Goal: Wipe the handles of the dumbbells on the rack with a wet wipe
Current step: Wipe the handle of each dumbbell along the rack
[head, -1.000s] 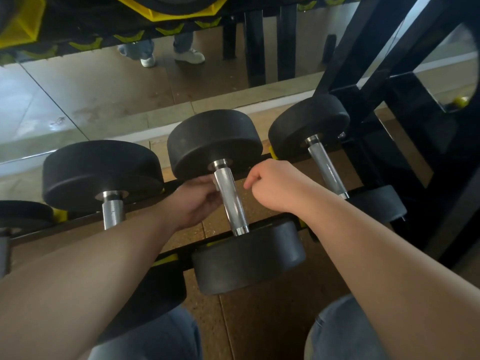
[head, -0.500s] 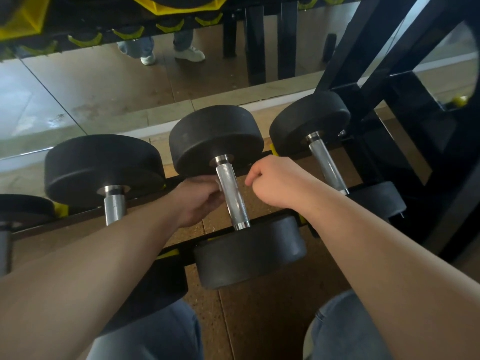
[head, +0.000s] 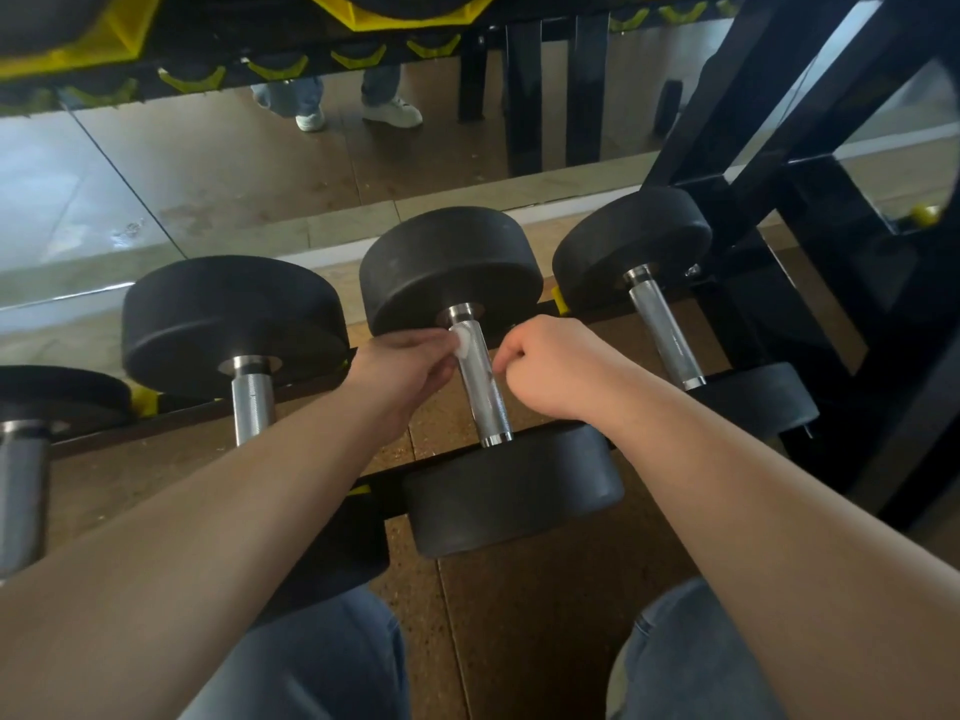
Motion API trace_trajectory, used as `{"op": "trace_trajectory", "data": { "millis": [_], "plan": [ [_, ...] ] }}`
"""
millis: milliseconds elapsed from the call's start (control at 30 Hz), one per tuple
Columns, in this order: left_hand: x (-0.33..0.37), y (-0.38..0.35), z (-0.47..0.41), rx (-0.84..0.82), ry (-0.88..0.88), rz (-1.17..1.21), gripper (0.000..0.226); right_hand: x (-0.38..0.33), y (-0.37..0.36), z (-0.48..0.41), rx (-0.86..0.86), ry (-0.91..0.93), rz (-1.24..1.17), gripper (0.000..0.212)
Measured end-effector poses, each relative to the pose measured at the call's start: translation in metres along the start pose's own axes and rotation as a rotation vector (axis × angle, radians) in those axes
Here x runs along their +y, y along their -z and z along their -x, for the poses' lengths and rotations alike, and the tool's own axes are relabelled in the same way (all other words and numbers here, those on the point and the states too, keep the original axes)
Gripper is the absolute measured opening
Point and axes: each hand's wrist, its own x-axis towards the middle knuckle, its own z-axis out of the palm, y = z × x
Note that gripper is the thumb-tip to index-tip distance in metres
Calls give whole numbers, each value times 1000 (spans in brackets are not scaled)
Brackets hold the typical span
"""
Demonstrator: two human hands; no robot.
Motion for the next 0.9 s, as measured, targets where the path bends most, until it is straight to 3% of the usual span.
{"op": "trace_trajectory", "data": {
  "millis": [100, 267, 333, 433, 500, 633, 700, 767, 900],
  "plan": [
    [2, 1, 10, -32, -58, -236, 14, -1, -3, 0, -7, 11, 21, 28],
    [-2, 4, 29, -289, -170, -699, 8, -2, -3, -2, 10, 6, 34, 27],
    [-2, 0, 26, -207, -313, -776, 7, -2, -1, -3, 34, 4, 28, 26],
    [10, -5, 14, 69, -472, -639, 4, -2, -1, -4, 69, 3, 20, 28],
    [13, -7, 12, 84, -493, -576, 1, -1, -1, -6, 90, 8, 14, 28],
    [4, -1, 31, -356, -481, -1051, 6, -1, 1, -7, 75, 7, -12, 28],
    [-1, 0, 36, -461, -506, -1186, 12, -1, 4, -6, 62, 10, -6, 29],
    [1, -3, 35, -354, -546, -1123, 8, 0, 6, -7, 70, 10, -10, 29],
    [13, -8, 25, 25, -581, -831, 4, 4, 5, -9, 98, 12, -35, 28]
  ]
}}
